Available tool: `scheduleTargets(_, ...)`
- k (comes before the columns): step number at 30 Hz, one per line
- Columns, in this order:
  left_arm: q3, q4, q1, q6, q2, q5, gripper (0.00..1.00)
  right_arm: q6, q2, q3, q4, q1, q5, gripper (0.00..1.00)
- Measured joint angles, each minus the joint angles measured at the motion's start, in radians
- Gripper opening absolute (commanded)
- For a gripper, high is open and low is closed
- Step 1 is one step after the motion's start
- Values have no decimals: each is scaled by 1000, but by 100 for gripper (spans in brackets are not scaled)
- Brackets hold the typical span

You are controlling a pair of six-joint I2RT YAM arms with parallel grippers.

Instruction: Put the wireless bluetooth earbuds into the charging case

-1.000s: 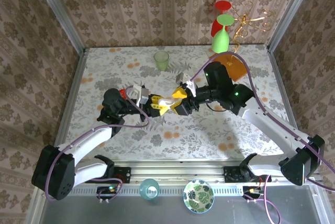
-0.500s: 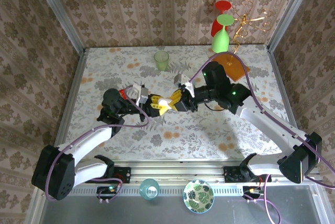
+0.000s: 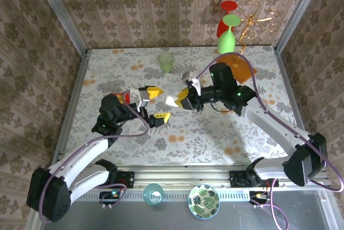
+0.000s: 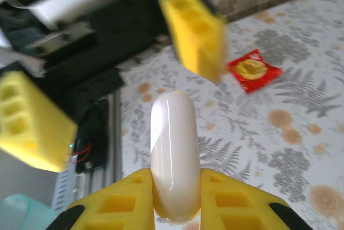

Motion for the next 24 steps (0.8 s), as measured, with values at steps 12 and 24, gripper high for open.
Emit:
scheduleTargets(12, -53, -201, -152, 303, 40, -414, 100, 486, 220, -172, 254, -175, 183, 21)
scheduleTargets(24, -53, -224, -175, 357, 118, -501, 100, 698, 454, -178, 285, -249, 219, 25)
